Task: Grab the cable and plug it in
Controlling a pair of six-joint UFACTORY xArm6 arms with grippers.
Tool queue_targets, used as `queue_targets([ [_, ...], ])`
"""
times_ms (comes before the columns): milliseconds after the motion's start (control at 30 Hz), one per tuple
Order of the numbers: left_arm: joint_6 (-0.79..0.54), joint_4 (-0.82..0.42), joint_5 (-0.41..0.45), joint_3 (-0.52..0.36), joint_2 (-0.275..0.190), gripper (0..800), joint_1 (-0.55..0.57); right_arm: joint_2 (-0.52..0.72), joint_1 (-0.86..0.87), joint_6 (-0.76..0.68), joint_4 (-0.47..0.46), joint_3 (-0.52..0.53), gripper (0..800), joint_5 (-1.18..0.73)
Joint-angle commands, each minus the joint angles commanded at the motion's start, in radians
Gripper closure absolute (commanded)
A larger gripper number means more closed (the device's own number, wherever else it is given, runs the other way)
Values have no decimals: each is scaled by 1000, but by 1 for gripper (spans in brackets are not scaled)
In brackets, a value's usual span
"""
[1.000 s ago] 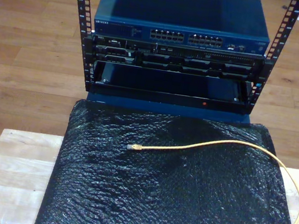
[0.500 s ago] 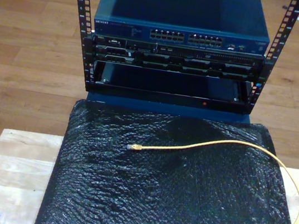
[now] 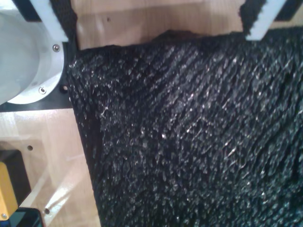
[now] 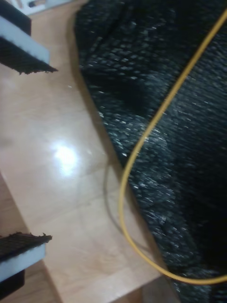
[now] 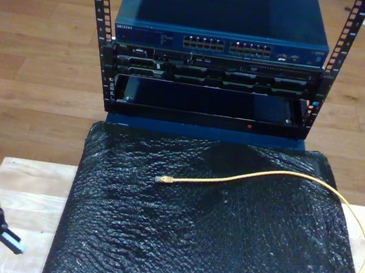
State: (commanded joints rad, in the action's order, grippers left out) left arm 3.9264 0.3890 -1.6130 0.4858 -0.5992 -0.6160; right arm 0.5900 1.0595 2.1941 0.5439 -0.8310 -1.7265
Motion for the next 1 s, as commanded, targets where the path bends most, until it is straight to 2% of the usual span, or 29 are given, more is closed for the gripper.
queue_targets([
  [167,25,15,5,0,3,1,40,-28,-40,-38,34,-18,6,0],
  [533,109,23,8,38,5,1,140,-86,-98,-86,48,-54,7,8],
  [833,198,23,58,43,6,1,242,-86,-141,-109,89,-64,7,11],
  [1000,232,23,69,80,46,1,261,-95,-186,-133,91,-71,7,49],
])
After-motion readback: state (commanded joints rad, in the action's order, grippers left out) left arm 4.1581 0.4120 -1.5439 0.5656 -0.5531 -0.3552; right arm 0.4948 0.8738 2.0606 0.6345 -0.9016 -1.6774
